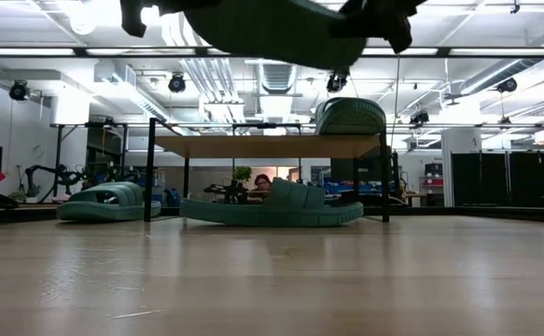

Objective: Pick and place slides into the shelf
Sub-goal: Put the bottom green slide on the shelf

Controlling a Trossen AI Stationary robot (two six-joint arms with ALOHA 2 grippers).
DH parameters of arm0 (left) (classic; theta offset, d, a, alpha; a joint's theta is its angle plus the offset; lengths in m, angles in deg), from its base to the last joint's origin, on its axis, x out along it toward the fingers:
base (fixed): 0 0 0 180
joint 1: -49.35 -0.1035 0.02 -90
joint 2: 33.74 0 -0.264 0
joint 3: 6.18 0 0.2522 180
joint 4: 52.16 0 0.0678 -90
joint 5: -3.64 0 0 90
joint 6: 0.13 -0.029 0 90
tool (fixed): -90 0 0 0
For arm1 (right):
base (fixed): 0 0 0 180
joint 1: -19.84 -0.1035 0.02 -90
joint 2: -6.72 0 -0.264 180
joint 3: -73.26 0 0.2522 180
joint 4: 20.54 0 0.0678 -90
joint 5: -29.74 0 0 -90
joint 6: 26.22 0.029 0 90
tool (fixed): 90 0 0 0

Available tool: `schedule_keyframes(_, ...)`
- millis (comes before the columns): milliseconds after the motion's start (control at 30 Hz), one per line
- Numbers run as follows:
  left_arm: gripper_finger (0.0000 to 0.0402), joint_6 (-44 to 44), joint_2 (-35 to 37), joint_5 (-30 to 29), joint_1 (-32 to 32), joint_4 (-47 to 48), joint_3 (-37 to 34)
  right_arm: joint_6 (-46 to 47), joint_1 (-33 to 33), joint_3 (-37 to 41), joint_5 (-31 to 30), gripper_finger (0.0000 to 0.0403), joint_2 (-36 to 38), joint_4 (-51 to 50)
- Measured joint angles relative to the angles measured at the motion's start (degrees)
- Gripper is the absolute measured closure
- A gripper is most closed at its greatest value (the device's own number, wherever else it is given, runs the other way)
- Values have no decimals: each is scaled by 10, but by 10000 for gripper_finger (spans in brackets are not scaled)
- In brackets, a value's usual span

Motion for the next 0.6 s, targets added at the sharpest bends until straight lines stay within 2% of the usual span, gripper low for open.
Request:
schedule_keyframes(133,381,0,1,-71,0,-5,6,16,0,0,-106,198,12,1)
schedule_keyframes(233,381,3,-2,-104,-1,-18,12,52,0,0,-150,191,29,1)
schedule_keyframes(433,381,15,-40,-147,-10,-20,43,131,0,0,-177,197,81,1)
schedule_keyframes(600,381,21,-110,-259,-33,-19,90,162,0,0,-177,204,125,-1)
